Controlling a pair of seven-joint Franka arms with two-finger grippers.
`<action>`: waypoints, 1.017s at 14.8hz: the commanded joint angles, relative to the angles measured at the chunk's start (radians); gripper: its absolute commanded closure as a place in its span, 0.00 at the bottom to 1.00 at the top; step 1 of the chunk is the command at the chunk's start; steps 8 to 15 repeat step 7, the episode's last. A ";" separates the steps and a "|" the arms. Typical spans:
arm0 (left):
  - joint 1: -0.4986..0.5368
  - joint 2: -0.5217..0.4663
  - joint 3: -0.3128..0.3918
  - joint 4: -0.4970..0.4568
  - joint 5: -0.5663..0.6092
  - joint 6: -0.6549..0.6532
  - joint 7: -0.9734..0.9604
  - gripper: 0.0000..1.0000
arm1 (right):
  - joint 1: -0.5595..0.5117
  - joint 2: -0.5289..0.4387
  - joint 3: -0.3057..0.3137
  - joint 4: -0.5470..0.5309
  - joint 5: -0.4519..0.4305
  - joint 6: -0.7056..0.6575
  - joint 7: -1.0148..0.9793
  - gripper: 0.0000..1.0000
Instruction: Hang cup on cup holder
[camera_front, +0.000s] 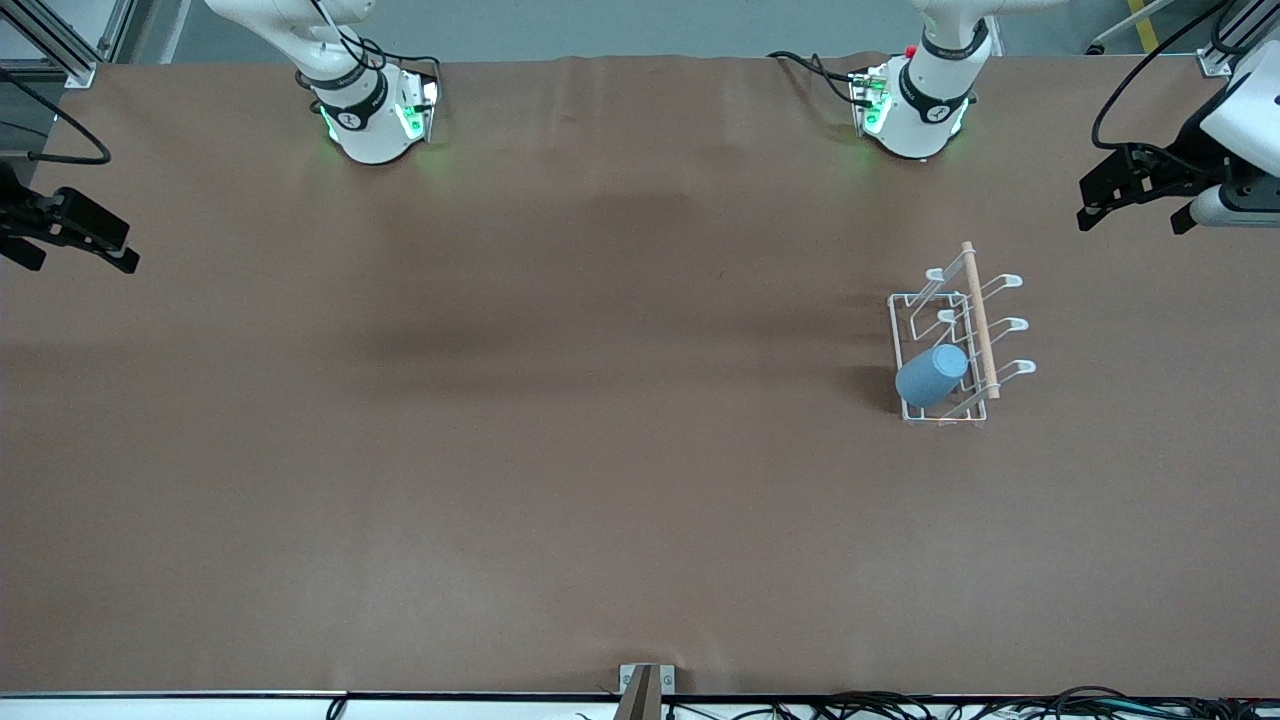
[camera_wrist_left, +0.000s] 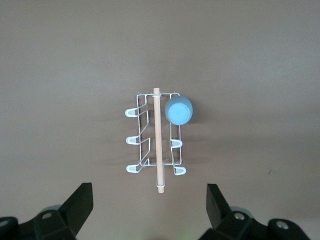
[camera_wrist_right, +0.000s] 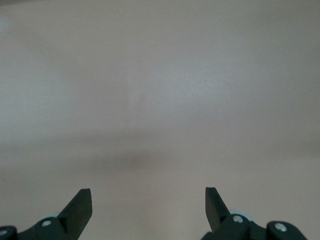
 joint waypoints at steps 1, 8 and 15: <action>0.003 0.001 0.002 0.020 -0.013 -0.026 -0.007 0.00 | -0.014 -0.010 0.011 -0.012 -0.013 0.004 -0.014 0.00; 0.000 0.006 0.001 0.020 -0.004 -0.030 -0.046 0.00 | -0.014 -0.010 0.012 -0.011 -0.013 0.010 -0.014 0.00; 0.000 0.006 0.001 0.020 -0.004 -0.030 -0.046 0.00 | -0.014 -0.010 0.012 -0.011 -0.013 0.010 -0.014 0.00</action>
